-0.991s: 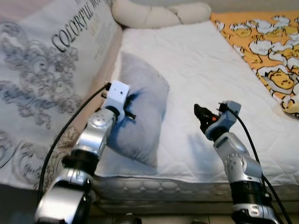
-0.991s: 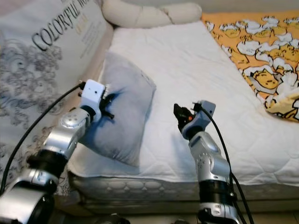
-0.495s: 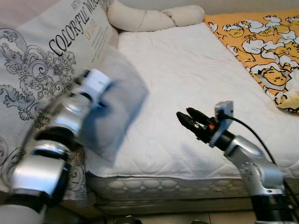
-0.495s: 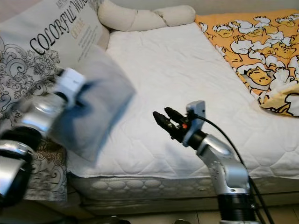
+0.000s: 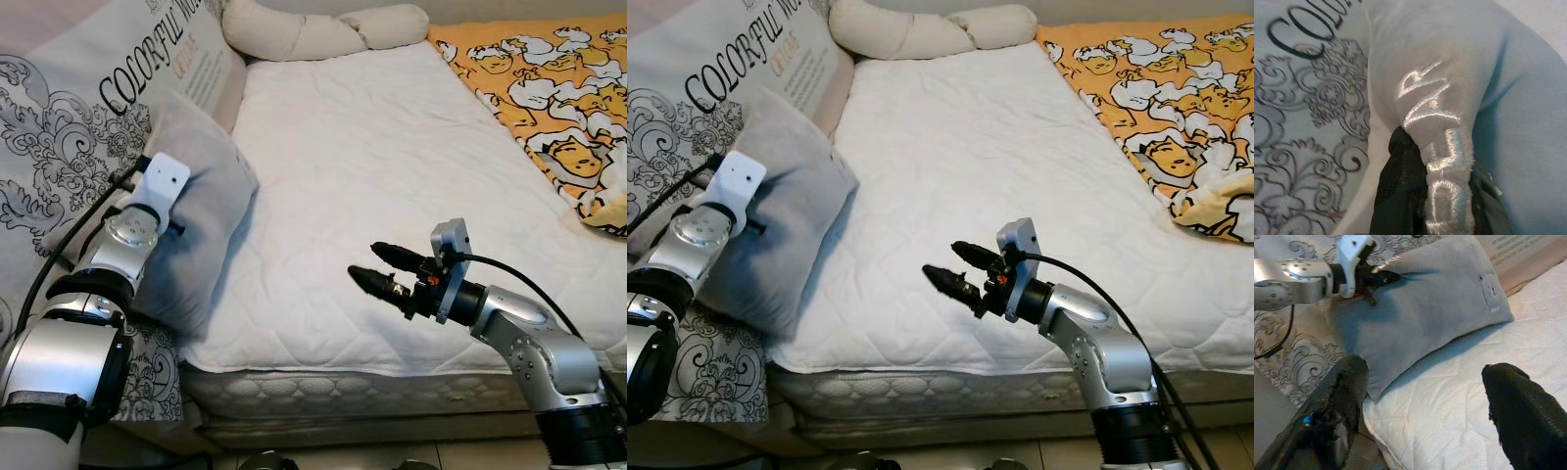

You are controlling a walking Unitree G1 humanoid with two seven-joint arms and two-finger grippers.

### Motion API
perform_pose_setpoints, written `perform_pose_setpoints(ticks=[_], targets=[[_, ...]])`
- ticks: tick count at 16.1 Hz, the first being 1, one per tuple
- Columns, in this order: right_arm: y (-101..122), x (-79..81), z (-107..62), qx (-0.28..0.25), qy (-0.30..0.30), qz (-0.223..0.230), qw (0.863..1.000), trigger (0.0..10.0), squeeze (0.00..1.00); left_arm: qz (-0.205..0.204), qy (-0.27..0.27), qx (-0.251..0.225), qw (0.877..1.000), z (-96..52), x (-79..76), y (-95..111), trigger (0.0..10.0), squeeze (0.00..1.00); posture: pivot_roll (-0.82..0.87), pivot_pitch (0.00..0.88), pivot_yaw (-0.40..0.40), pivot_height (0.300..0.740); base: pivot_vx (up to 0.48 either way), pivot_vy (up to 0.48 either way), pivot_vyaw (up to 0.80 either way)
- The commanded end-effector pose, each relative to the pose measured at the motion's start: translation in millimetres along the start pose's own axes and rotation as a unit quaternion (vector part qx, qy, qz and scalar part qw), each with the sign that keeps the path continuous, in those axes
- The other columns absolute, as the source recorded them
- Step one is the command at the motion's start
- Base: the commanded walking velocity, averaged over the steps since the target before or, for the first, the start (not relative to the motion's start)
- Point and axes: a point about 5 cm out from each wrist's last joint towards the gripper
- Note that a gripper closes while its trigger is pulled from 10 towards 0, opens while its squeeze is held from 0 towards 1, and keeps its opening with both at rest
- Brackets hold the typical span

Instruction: Clean up the room

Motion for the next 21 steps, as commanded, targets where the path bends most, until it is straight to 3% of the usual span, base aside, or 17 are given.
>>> perform_pose_setpoints(ticks=[1,2,3,4,7,10,14,16,19,21], targets=[[6.2,5.6,1.5,-0.001,0.026,-0.007,1.0,10.0,1.0,0.0,0.003,0.039,0.999,-2.5,4.6,-15.9,10.0,0.0,-0.17,0.0,0.117,0.74,0.0,0.0,0.0],[6.9,5.8,-0.4,0.001,0.028,-0.009,1.0,10.0,1.0,0.003,-0.004,0.041,0.999,-2.6,4.0,-16.7,10.0,0.15,-0.17,0.0,0.12,0.74,0.0,0.0,0.0],[8.0,5.3,-2.3,0.002,0.025,-0.011,1.0,10.0,1.0,0.008,0.001,0.04,0.999,-2.5,7.0,-15.8,10.0,0.97,-0.18,0.0,0.124,0.74,0.0,0.0,0.0],[8.1,5.2,-3.1,0.002,0.024,-0.012,1.0,10.0,1.0,0.011,0.009,0.034,0.999,-2.4,9.6,-14.2,10.0,1.0,-0.18,0.0,0.124,0.74,0.0,0.0,0.0],[5.6,2.9,-5.2,0.005,0.006,-0.024,1.0,10.0,1.0,-0.032,0.014,0.027,0.999,-1.5,13.6,-9.3,10.0,1.0,-0.18,0.0,0.129,0.74,0.0,0.0,0.0],[8.9,2.4,-5.3,-0.01,-0.004,-0.017,1.0,10.0,1.0,-0.101,0.011,0.002,0.995,-0.5,18.7,-0.1,10.0,1.0,-0.17,0.0,0.116,0.74,0.0,0.0,0.0],[14.8,0.3,-9.5,-0.019,-0.012,0.006,1.0,10.0,1.0,-0.164,-0.004,-0.039,0.986,-1.0,25.2,8.7,10.0,1.0,-0.15,0.0,0.096,0.74,0.0,0.0,0.0],[20.2,-0.8,-9.9,-0.038,-0.022,-0.015,0.999,10.0,1.0,-0.203,-0.035,-0.091,0.974,-1.2,23.2,23.3,10.0,1.0,-0.14,0.0,0.088,0.74,0.0,0.0,0.0],[15.4,3.3,-8.0,-0.042,-0.03,-0.025,0.998,10.0,1.0,-0.207,-0.051,-0.129,0.969,-3.4,18.7,29.5,10.0,1.0,-0.13,0.0,0.084,0.74,0.0,0.0,0.0],[14.3,3.2,-5.4,-0.063,-0.068,-0.022,0.995,10.0,1.0,-0.213,-0.056,-0.161,0.962,-7.2,17.2,33.0,10.0,1.0,-0.13,0.0,0.089,0.74,0.0,0.0,0.0]])
Point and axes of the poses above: a point about 5 cm out from each wrist's last joint towards the gripper, its own z axis pointing out of the wrist towards the gripper, its own y axis along the axis of the wrist's last joint, x = y × z, and after that the axes turned 1 degree about -z, right-handed
